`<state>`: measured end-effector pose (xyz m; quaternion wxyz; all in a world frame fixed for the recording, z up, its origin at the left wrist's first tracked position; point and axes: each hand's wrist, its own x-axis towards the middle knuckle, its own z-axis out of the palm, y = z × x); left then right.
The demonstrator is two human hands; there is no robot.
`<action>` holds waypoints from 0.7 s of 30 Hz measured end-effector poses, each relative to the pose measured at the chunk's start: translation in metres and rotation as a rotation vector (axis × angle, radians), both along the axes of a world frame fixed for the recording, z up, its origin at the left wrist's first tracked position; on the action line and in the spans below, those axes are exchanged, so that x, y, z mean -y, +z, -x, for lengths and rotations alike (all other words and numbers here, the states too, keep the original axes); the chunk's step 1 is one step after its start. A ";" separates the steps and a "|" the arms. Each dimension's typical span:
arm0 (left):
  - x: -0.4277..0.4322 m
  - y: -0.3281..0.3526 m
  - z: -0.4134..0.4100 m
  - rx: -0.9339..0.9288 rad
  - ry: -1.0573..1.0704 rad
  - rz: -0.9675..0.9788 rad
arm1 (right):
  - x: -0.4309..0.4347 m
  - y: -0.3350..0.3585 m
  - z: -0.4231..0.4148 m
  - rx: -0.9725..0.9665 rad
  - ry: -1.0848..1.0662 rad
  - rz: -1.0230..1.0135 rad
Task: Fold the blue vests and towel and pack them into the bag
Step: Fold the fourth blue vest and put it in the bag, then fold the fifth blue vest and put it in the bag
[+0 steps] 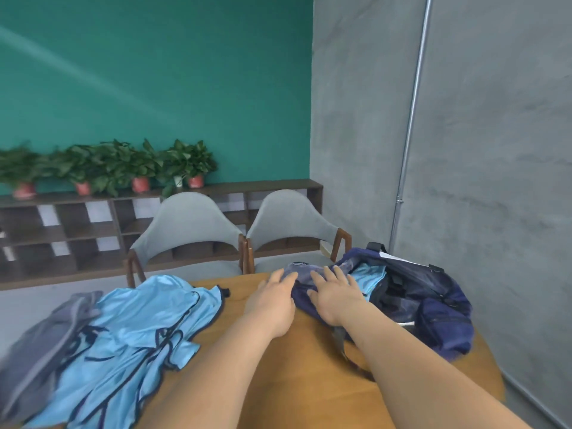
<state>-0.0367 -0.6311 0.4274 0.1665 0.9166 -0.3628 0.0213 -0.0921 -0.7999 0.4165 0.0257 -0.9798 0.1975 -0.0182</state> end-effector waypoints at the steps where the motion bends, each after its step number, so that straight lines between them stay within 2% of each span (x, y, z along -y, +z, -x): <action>1: -0.013 -0.002 0.003 0.001 0.014 -0.006 | -0.012 -0.002 0.000 0.007 0.023 -0.008; 13: -0.158 -0.070 0.010 -0.026 0.224 -0.087 | -0.166 -0.059 -0.016 -0.091 0.306 -0.121; 21: -0.226 -0.113 -0.011 -0.018 0.351 -0.137 | -0.224 -0.106 -0.041 -0.093 0.439 -0.223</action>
